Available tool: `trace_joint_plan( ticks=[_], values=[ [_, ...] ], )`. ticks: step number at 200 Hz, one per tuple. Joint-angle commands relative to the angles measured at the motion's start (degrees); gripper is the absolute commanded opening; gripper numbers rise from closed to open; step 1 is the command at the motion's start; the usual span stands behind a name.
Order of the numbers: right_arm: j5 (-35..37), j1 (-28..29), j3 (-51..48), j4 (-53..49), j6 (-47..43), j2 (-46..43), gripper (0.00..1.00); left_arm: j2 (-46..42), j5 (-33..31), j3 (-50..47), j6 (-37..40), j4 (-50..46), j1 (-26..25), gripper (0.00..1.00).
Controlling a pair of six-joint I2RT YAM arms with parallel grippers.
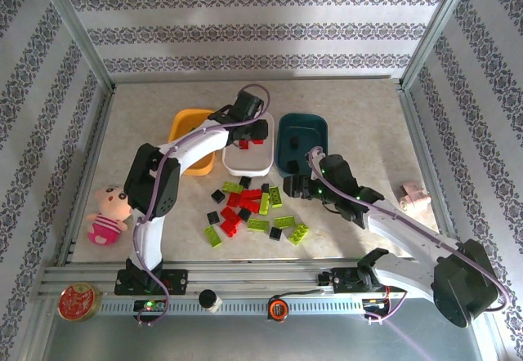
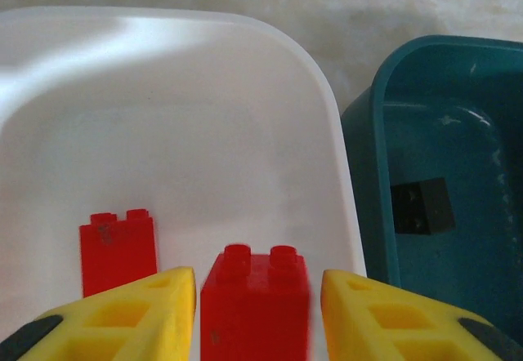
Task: Sort the legos into containers by color
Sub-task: Place the lego in the container, then pick up the lego from the center of the table.
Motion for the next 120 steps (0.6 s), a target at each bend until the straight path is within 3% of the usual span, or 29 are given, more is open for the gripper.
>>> trace_joint_plan(
  ticks=[1,47,87,120],
  values=[
    [1.9,0.8,-2.7,-4.9,0.8,-3.2,0.71,0.3,0.7,3.4,0.1,-0.8,0.0,0.55],
    [3.9,4.6,-4.8,-8.2,0.9,-5.4,0.7,-9.1,5.0,-4.1,-2.6,6.0,0.0,0.71],
    [8.8,11.0,2.1,-8.7,-4.8,6.7,0.68,-25.4,9.8,-23.0,-7.0,15.3,-0.1,0.77],
    [12.6,14.2,7.9,-9.6,-8.3,16.9,0.68,-39.7,9.9,-38.4,-9.2,18.1,-0.1,0.82]
  ],
)
